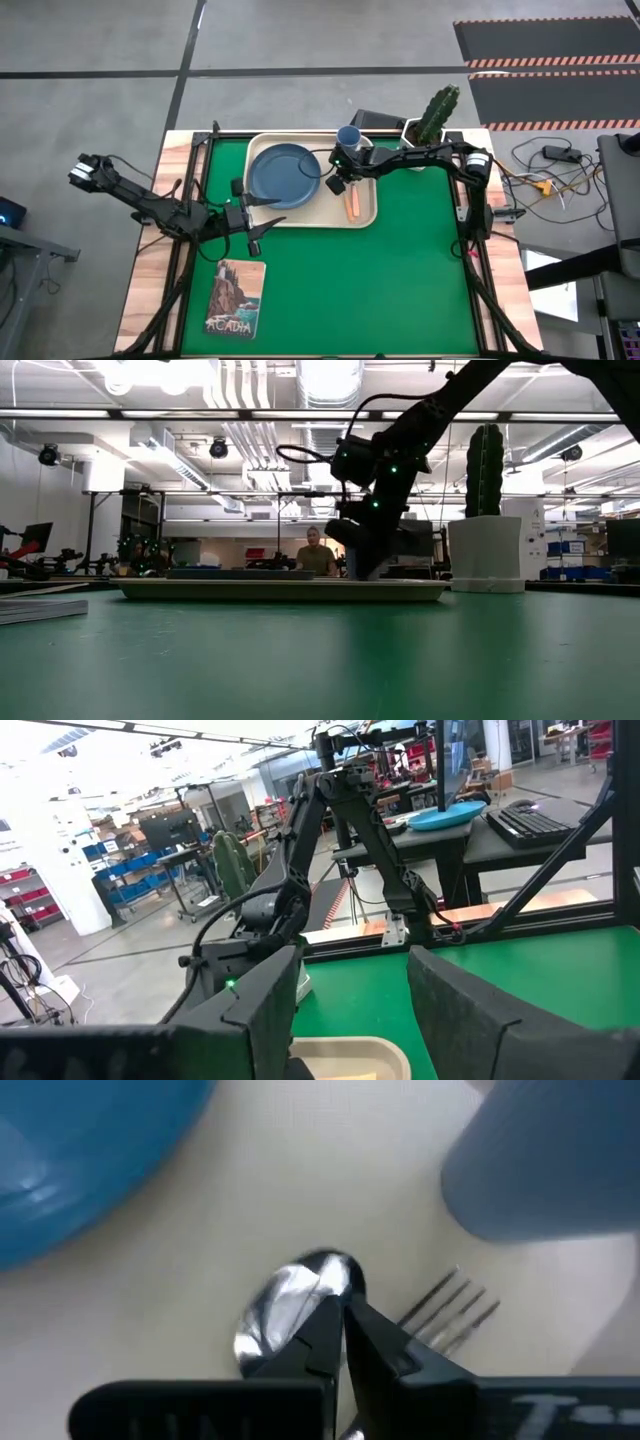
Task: Pick and place plate/cup/fork/spoon on tray
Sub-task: Put the yellow spoon on the white tray
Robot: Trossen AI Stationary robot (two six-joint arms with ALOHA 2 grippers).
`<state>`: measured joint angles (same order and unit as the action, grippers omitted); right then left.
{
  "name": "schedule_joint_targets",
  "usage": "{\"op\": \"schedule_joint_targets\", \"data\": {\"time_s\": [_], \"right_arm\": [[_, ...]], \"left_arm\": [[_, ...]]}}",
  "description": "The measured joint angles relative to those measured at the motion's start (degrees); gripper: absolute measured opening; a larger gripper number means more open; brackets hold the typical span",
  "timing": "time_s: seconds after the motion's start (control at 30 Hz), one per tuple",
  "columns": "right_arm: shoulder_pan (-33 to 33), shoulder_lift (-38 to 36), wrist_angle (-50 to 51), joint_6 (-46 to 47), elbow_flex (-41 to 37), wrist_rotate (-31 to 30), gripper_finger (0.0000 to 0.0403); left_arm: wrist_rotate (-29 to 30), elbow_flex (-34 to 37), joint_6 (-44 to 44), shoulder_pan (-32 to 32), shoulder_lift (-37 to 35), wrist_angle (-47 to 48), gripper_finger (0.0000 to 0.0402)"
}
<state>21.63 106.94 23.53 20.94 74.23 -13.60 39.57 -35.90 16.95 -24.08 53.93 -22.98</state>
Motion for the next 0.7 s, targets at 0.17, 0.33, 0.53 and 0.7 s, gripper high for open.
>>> {"op": "schedule_joint_targets", "data": {"time_s": [0.17, 0.33, 0.53, 0.7], "right_arm": [[0.0, -0.7, 0.8, -0.7, 0.4, 0.1, 0.0008], [0.0, -3.4, 3.6, -0.5, 0.5, 0.6, 0.0008], [-0.7, -4.6, 10.1, -3.5, 0.5, 10.4, 0.0008], [-2.8, -4.6, 14.8, -4.0, -0.2, 19.6, 0.0008]], "left_arm": [[0.0, 0.0, 0.0, 0.0, 0.0, 0.0, 0.0171], [0.0, 0.0, 0.5, 0.0, 0.0, 0.0, 0.0171], [0.3, 0.0, 1.7, 0.0, 0.0, 0.0, 0.0171], [0.3, 0.0, 2.8, 0.1, 0.0, 0.0, 0.0171]]}}
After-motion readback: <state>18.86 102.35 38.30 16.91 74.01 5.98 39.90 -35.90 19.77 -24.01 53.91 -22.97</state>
